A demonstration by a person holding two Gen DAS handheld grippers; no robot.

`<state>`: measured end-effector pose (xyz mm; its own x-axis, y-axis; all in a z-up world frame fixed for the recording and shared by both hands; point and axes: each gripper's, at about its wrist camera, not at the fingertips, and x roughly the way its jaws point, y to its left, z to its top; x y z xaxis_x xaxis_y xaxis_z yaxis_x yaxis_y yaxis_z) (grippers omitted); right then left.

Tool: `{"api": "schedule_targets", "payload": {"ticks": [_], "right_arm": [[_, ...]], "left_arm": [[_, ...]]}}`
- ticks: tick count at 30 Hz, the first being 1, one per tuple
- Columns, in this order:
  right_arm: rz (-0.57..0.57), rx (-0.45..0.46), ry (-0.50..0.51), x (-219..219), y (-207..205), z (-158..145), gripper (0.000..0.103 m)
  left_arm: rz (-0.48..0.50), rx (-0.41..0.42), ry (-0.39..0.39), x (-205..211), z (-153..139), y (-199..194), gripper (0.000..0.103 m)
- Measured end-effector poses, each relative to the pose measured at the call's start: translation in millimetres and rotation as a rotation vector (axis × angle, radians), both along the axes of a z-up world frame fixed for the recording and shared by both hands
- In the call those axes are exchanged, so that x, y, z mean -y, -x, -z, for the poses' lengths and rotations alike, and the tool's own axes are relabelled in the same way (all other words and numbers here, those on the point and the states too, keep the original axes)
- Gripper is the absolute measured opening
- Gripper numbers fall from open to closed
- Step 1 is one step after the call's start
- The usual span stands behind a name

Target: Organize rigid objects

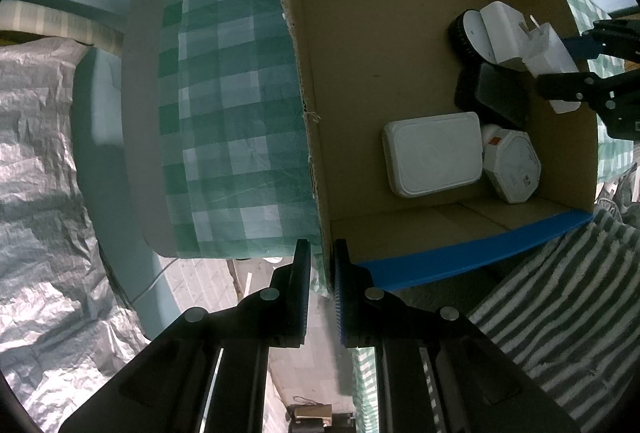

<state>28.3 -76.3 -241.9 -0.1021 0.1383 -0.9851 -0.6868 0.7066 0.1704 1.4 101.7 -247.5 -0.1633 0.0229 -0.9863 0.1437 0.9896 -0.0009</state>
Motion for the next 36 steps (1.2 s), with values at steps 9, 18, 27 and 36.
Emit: {"api": "schedule_targets", "payload": {"ticks": [9, 18, 27, 36], "right_arm": [[0.030, 0.024, -0.023, 3, 3, -4, 0.051], [0.102, 0.049, -0.107, 21, 3, -30, 0.058], [0.204, 0.155, -0.138, 49, 6, -75, 0.065], [0.311, 0.302, -0.187, 78, 16, -140, 0.078]], "left_arm": [[0.001, 0.003, -0.001, 0, 0, 0, 0.011], [-0.002, 0.017, -0.010, 0, -4, 1, 0.011], [-0.055, 0.133, 0.009, 4, -40, -3, 0.034], [-0.039, 0.326, 0.022, 36, -110, -7, 0.077]]}}
